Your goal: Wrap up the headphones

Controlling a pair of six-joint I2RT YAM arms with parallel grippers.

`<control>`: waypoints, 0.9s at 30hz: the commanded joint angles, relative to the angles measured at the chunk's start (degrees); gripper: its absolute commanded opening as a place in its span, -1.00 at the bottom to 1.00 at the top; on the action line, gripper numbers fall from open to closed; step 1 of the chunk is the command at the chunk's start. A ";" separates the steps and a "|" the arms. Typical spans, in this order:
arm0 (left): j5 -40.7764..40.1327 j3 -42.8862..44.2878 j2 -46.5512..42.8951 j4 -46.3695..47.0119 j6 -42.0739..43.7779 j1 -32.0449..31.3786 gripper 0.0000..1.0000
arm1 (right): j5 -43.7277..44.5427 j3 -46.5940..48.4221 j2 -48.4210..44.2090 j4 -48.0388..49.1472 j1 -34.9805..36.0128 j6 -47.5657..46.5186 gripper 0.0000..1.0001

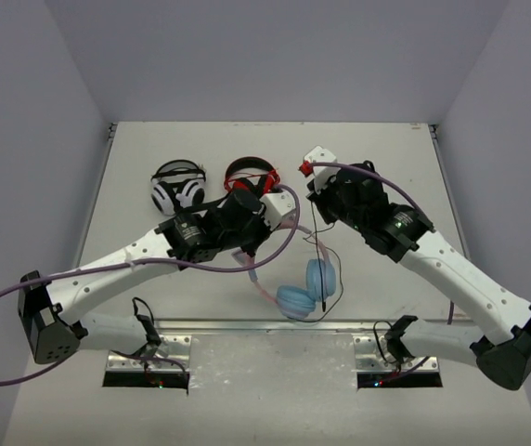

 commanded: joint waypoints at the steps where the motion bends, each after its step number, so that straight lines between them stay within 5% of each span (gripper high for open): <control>1: 7.91 1.95 -3.19 4.71 -0.53 -0.73 -0.99 | 5.12 3.97 1.45 1.36 -0.02 7.19 -0.97; 14: 10.02 4.76 -9.59 8.12 -2.73 -0.73 -0.99 | 5.84 6.27 6.21 -5.16 -0.46 18.27 -0.97; 20: 10.37 2.21 -18.90 16.21 -6.51 -0.73 -0.99 | -24.43 -8.20 -2.48 15.03 -4.32 18.78 -0.80; 22: 11.16 1.68 -20.85 17.45 -8.00 -0.73 -0.99 | -29.49 -12.44 -5.92 22.51 -6.69 20.37 -0.97; 27: 8.19 3.35 -24.11 20.70 -13.36 -0.73 -0.99 | -43.47 -17.12 -7.51 39.79 -7.40 25.82 -0.97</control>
